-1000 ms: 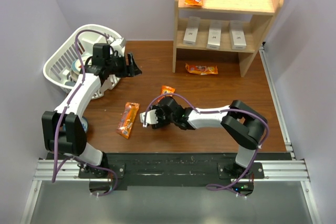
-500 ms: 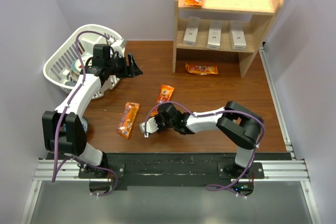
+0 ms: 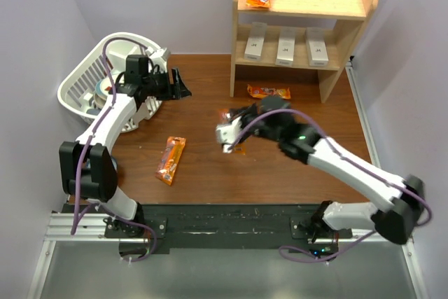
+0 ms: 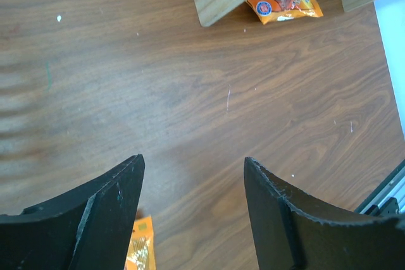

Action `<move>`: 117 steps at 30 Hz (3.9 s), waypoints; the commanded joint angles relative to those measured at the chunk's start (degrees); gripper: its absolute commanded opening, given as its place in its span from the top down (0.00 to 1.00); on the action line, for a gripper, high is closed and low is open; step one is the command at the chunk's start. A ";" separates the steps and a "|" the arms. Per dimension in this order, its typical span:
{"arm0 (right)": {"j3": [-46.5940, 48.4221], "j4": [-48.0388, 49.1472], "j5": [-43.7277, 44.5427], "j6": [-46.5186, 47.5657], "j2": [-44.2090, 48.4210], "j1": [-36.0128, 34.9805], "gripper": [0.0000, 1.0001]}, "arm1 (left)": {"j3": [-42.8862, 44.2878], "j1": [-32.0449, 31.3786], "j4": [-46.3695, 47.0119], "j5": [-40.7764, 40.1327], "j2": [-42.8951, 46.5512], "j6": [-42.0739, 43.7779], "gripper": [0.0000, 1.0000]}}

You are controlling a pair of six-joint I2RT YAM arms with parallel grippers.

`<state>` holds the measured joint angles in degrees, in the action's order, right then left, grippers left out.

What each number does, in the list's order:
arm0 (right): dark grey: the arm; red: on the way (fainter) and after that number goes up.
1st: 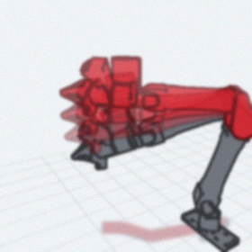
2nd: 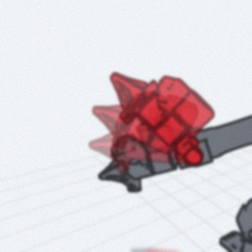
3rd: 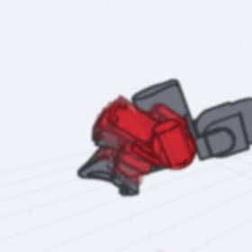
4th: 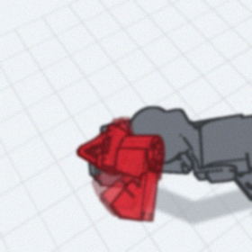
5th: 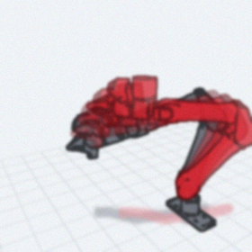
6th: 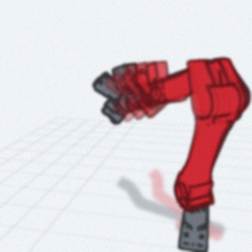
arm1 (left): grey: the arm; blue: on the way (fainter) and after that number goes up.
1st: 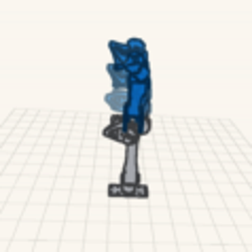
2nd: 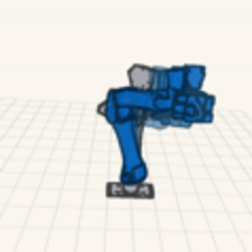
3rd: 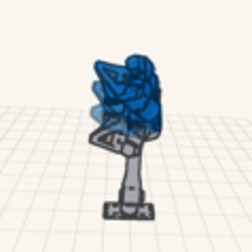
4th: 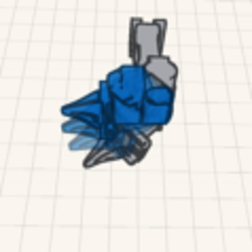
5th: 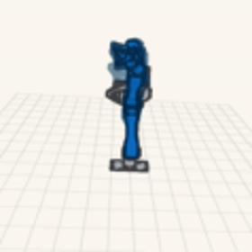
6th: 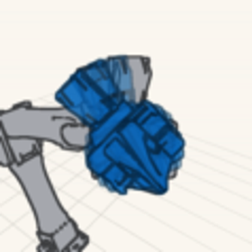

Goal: Place and organize the shaving razors onto the shelf

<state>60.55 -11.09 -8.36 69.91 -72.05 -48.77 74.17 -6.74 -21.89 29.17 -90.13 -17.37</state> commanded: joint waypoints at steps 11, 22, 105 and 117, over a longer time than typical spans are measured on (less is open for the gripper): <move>35.14 3.16 0.63 1.20 -3.08 18.07 1.00 | 7.13 0.50 -0.87 0.63 -4.71 2.77 0.31; 65.53 18.91 0.81 -13.48 -25.58 35.14 1.00 | 2.91 0.50 0.88 0.71 -3.48 1.99 0.31; 52.75 7.42 -27.23 8.13 -25.26 40.16 1.00 | -0.96 0.24 2.38 0.80 -5.85 2.25 0.31; 45.89 -4.99 -28.20 19.20 -21.55 40.16 1.00 | -0.61 -0.90 2.47 0.36 -6.99 2.60 0.31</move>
<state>108.12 -12.10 -35.64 84.31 -95.07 -8.93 71.05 -7.11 -21.37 28.93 -96.44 -15.44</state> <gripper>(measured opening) 0.007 0.687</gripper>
